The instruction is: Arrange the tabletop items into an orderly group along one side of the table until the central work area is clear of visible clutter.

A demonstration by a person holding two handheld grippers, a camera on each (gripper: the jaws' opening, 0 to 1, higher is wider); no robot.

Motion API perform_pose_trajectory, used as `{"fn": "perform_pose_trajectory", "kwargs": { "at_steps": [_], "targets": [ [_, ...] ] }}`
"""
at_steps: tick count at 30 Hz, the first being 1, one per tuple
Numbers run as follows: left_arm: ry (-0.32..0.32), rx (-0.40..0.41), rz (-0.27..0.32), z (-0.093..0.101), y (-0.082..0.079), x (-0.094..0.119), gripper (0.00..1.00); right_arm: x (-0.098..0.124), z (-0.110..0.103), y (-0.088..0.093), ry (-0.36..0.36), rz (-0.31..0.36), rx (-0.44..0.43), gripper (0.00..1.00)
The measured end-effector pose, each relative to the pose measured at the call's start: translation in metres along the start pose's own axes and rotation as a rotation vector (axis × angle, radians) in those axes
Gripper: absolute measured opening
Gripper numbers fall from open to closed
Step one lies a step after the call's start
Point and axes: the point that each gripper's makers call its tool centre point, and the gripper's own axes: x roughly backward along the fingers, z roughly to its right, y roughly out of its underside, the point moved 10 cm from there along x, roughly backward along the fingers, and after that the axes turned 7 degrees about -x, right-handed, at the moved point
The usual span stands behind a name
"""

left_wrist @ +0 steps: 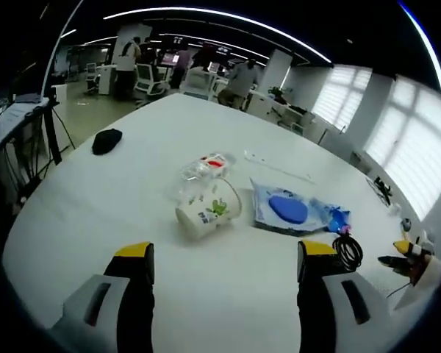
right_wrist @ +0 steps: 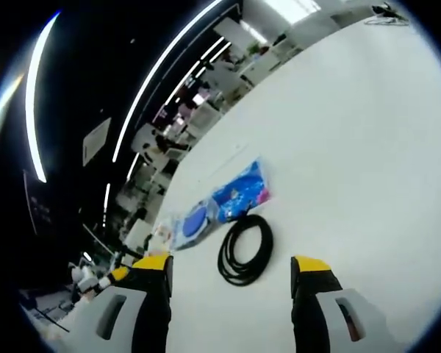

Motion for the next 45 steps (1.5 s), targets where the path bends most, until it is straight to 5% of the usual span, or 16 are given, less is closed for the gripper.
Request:
{"fn": "perform_pose_trajectory", "kwargs": {
  "at_steps": [11,18,30,41,45],
  "targets": [
    [0.038,-0.154,-0.048,0.011,-0.020,-0.025,0.79,-0.002,0.005,0.001,0.015,-0.019,0.001,0.64],
    [0.053,-0.354,-0.149,0.023,-0.029,-0.040,0.75,-0.005,0.001,0.000,0.014,-0.026,0.001,0.63],
    [0.103,-0.568,-0.274,0.008,-0.046,-0.090,0.63,-0.004,0.001,0.003,0.036,-0.044,-0.002,0.63],
    [0.098,-0.596,-0.403,-0.006,-0.037,-0.121,0.41,-0.007,0.000,0.005,0.044,-0.052,-0.004,0.62],
    [0.093,-0.575,-0.390,-0.006,-0.035,-0.118,0.40,-0.008,0.000,0.005,0.045,-0.058,-0.004,0.62]
  ]
}}
